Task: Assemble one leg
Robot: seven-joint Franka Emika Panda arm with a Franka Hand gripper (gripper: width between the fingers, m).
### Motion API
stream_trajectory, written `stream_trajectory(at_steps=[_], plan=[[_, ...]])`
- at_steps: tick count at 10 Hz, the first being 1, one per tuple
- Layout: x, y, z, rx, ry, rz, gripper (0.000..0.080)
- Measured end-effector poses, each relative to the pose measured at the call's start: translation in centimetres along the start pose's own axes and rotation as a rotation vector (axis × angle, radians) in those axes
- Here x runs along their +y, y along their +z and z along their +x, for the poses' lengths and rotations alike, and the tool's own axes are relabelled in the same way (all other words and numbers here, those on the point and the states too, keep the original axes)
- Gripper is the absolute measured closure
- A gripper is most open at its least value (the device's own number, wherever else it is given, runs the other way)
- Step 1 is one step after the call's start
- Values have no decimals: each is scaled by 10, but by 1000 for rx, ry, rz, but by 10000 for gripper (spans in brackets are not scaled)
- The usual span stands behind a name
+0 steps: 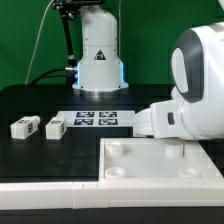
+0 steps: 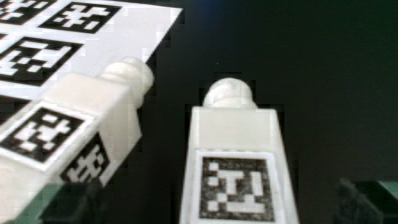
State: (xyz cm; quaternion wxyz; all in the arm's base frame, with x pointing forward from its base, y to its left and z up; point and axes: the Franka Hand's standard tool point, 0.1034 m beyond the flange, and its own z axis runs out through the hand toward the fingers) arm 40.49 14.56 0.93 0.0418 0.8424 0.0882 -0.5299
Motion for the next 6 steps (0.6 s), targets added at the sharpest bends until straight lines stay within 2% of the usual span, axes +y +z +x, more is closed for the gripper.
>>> stream_trajectory(at_steps=[3, 5, 6], plan=[[0, 3, 3, 8, 0, 0, 151], [0, 3, 3, 8, 0, 0, 409], [0, 3, 3, 8, 0, 0, 409]])
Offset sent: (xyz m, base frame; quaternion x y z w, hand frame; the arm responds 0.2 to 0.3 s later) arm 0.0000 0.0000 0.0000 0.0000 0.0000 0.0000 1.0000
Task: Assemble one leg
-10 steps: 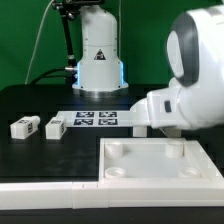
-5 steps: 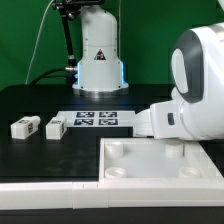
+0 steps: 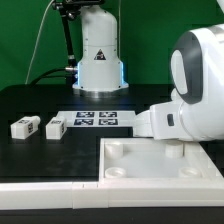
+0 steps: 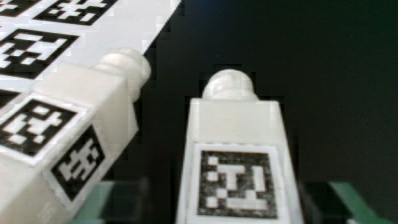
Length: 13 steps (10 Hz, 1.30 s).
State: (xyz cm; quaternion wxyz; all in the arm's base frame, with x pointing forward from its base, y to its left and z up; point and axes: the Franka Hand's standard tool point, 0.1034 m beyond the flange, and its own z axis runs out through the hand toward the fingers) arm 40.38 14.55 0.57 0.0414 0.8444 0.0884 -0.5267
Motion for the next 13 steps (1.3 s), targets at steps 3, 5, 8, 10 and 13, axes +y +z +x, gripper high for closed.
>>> stream_trajectory(at_steps=[3, 5, 8, 10, 13], plan=[[0, 0, 0, 0, 0, 0, 509], [0, 0, 0, 0, 0, 0, 509], [5, -27, -31, -12, 14, 1, 508], [8, -41, -53, -19, 30, -5, 508], [6, -47, -35, 103, 29, 2, 508]])
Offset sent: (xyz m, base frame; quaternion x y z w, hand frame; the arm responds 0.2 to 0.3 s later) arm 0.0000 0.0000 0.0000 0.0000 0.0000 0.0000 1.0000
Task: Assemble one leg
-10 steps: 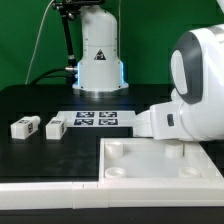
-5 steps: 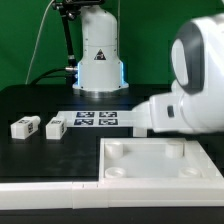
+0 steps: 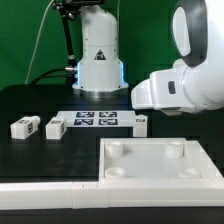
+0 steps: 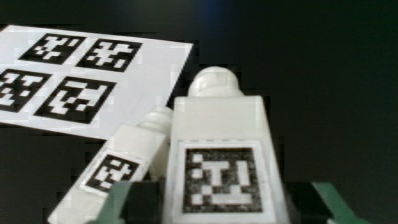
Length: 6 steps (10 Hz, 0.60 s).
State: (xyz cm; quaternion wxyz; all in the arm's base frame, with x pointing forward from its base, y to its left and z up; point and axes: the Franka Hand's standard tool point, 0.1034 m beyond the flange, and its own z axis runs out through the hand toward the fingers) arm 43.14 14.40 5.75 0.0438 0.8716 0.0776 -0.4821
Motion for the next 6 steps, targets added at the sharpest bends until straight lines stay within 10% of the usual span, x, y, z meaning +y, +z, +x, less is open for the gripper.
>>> stream_trajectory(at_steps=[6], plan=[[4, -38, -5, 488, -4, 17, 508]])
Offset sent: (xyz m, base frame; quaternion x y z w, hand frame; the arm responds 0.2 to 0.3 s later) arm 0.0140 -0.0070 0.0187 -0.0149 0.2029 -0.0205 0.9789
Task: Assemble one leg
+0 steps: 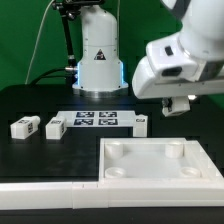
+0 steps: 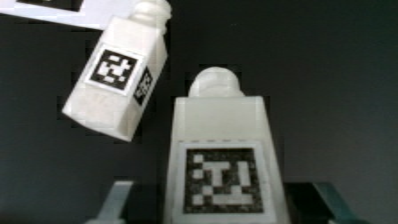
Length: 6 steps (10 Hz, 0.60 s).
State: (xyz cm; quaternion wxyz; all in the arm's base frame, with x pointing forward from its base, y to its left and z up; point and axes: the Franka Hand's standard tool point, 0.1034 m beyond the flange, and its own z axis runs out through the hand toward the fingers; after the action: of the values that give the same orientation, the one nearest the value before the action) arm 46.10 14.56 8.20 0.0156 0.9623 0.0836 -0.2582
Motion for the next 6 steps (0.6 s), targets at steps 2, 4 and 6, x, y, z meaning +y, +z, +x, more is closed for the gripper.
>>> stream_trajectory(at_steps=[2, 4, 6], plan=[[-2, -14, 1, 124, -1, 1, 508], [-3, -15, 7, 300, -4, 12, 508], [3, -22, 6, 399, -35, 11, 508]])
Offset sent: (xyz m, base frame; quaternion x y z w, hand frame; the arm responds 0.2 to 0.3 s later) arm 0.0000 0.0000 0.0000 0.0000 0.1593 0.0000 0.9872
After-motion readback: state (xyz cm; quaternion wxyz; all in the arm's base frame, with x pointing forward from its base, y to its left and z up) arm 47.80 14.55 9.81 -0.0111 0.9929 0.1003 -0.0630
